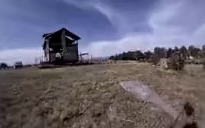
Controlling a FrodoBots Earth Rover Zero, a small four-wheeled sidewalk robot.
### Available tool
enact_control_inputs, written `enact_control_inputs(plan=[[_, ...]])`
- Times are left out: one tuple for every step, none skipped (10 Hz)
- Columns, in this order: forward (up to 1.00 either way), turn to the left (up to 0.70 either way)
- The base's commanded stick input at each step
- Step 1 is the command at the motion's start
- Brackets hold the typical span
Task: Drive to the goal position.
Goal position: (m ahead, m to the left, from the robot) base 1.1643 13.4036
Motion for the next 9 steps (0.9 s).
enact_control_inputs(plan=[[0.7, 0.27], [0.7, 0.27], [0.7, 0.27], [0.7, 0.27], [0.7, 0.18], [0.7, 0.03], [0.7, 0.0], [0.7, 0.0], [0.7, 0.0]])
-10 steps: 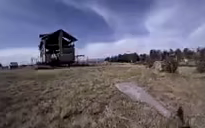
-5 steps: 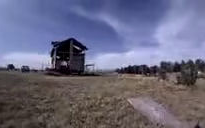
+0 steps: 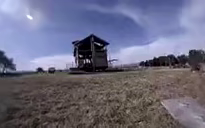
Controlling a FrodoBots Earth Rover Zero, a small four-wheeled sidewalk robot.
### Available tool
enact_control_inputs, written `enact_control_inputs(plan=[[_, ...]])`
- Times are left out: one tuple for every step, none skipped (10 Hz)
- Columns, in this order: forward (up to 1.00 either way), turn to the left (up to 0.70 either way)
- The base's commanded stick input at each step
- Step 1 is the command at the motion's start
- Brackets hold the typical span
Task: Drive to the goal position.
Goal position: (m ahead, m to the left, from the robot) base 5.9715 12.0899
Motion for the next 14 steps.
enact_control_inputs(plan=[[0.7, 0.0], [0.7, 0.0], [0.7, 0.0], [0.7, 0.0], [0.7, 0.0], [0.7, 0.0], [0.7, 0.0], [0.7, 0.0], [0.7, 0.0], [0.7, 0.0], [0.7, 0.0], [0.7, 0.0], [0.7, 0.0], [0.7, 0.0]])
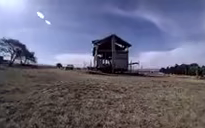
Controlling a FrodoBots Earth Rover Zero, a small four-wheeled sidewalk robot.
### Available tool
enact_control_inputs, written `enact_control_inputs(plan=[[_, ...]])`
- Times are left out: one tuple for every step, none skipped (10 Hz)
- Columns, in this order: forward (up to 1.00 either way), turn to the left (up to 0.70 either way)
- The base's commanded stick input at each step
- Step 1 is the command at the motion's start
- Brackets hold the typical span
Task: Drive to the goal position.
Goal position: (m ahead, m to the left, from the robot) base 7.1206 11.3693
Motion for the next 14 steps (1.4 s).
enact_control_inputs(plan=[[0.7, 0.0], [0.7, 0.27], [0.7, 0.27], [0.7, 0.27], [0.7, 0.27], [0.7, 0.27], [0.7, 0.27], [0.7, 0.27], [0.7, 0.27], [0.7, 0.27], [0.7, 0.27], [0.7, 0.27], [0.7, 0.0], [0.7, 0.0]])
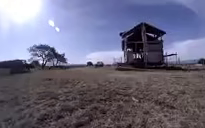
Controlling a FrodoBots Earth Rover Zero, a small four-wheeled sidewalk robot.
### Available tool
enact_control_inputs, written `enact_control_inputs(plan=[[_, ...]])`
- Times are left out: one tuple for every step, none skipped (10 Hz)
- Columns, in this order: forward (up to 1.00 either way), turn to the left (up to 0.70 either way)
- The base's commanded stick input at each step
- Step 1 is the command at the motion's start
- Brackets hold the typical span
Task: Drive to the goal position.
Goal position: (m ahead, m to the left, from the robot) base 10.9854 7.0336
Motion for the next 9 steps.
enact_control_inputs(plan=[[0.7, 0.0], [0.7, 0.0], [0.7, 0.0], [0.7, 0.0], [0.7, 0.0], [0.7, 0.0], [0.7, 0.0], [0.7, 0.0], [0.7, 0.0]])
